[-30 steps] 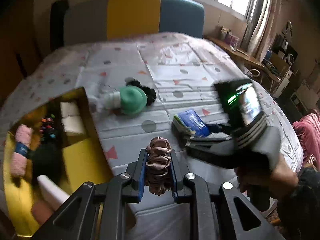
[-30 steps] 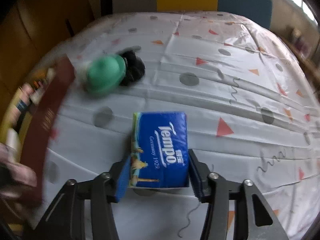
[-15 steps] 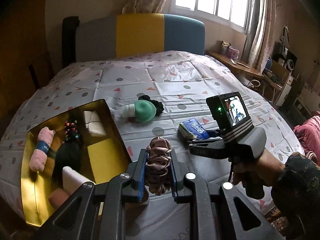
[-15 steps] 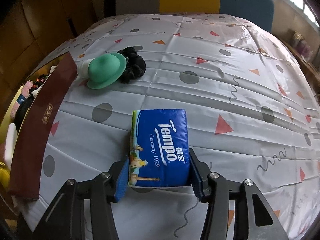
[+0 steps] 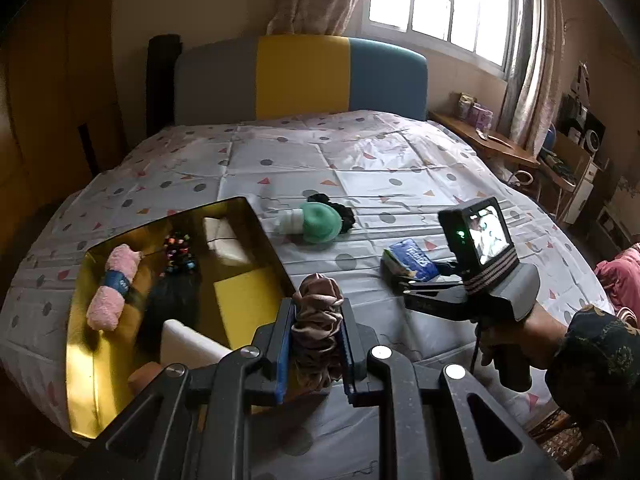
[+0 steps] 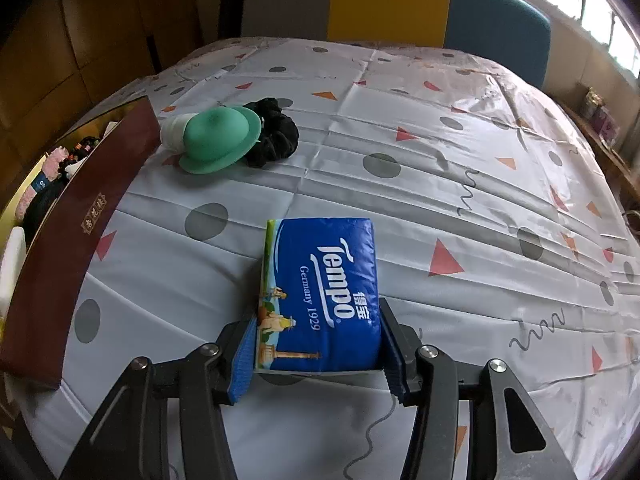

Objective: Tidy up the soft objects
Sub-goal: 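Lift the scrunchie with the left tool while the right tool lifts the Tempo pack, then lower the pink scrunchie into the gold tray and open the left tool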

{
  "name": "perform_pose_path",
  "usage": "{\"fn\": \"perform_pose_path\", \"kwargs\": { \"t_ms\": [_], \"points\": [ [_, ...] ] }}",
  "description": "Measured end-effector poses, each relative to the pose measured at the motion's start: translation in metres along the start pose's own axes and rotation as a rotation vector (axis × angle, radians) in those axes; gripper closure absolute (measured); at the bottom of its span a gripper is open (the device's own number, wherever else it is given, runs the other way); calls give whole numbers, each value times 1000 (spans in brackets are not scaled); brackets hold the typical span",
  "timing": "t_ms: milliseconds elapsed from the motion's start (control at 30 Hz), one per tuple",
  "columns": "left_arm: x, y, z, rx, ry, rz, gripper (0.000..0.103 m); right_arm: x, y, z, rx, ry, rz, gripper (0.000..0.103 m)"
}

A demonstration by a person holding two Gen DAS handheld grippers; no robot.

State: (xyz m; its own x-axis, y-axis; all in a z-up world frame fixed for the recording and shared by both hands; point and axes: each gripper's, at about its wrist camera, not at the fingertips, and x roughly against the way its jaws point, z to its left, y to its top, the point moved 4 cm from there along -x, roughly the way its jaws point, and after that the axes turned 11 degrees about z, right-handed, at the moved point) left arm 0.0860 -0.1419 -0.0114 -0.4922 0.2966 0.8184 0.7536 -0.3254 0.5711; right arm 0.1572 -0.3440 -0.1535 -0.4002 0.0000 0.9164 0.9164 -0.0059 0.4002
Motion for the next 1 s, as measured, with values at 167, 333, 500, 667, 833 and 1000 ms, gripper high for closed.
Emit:
{"fn": "perform_pose_path", "kwargs": {
  "t_ms": [167, 333, 500, 667, 833, 1000],
  "points": [
    [4, -4, 13, 31, -4, -2, 84, 1, -3, 1, 8, -3, -32, 50],
    [7, -10, 31, 81, -26, 1, 84, 2, -4, -1, -1, -6, -49, 50],
    [20, -17, 69, 172, -35, -5, 84, 2, -5, 0, 1, -12, -49, 50],
    [44, -31, 142, 337, 9, -31, 84, 1, -4, 0, 3, -15, -46, 50],
    [42, -52, 198, 452, 61, 6, 84, 1, -4, 0, 7, -22, -42, 50],
    [14, -60, 207, 486, 4, 87, 84, 1, -3, 1, 9, -28, -40, 50]
  ]
}}
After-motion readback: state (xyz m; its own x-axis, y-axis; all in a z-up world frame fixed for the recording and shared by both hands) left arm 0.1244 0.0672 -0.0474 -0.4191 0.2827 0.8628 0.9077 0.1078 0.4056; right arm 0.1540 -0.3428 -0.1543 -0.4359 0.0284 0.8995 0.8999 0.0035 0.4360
